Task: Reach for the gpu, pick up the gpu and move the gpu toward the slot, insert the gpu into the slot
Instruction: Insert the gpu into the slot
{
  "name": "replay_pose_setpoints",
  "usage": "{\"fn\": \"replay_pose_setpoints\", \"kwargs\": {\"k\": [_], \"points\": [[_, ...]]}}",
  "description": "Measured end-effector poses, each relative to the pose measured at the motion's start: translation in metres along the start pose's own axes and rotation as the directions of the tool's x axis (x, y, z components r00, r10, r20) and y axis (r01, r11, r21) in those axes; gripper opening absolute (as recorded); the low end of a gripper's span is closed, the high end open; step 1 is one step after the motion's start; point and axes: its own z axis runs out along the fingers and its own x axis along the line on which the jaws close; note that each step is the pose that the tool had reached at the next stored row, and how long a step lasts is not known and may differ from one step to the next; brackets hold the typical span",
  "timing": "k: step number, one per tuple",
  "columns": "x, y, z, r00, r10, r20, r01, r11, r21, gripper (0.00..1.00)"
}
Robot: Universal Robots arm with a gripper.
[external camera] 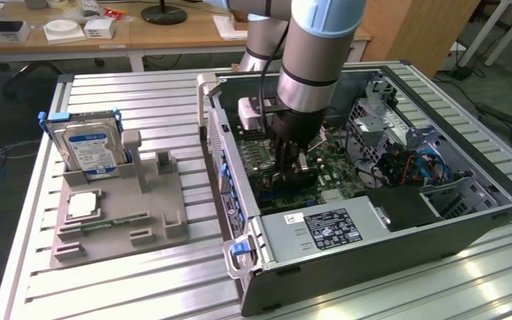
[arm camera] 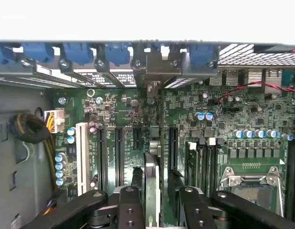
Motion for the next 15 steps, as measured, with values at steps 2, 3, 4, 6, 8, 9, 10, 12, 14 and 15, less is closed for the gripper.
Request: {"fn": "replay_pose_setpoints", "kwargs": {"k": [2,3,4,6,8,9,10,12,14,15], "points": [[0.0,0.0,-0.0049,1.0,0.0,-0.0001,0.0,1.0,0.0016,0.35],[0.0,0.0,-0.0075,1.0,0.0,-0.0001,0.0,1.0,0.0024,0.35],[0.0,-0.0001,-0.0101,1.0,0.0,-0.0001,0.0,1.0,0.0032,0.35],[0.0,-0.0001,-0.0147,1.0,0.0,-0.0003,0.0,1.0,0.0043,0.35],[0.0,-0.0001,-0.0183,1.0,0.0,-0.0003,0.0,1.0,0.005,0.35],[0.0,-0.0001,-0.0196,1.0,0.0,-0.0006,0.0,1.0,0.005,0.35],[0.0,-0.0001,-0.02,1.0,0.0,-0.0008,0.0,1.0,0.0049,0.35],[-0.001,-0.0002,-0.0202,1.0,0.0,-0.0005,0.0,1.0,0.0051,0.27],[-0.001,-0.0002,-0.0203,1.0,0.0,-0.0006,0.0,1.0,0.0051,0.22],[0.0,-0.0001,-0.0204,1.0,0.0,-0.0007,0.0,1.0,0.005,0.22]]}}
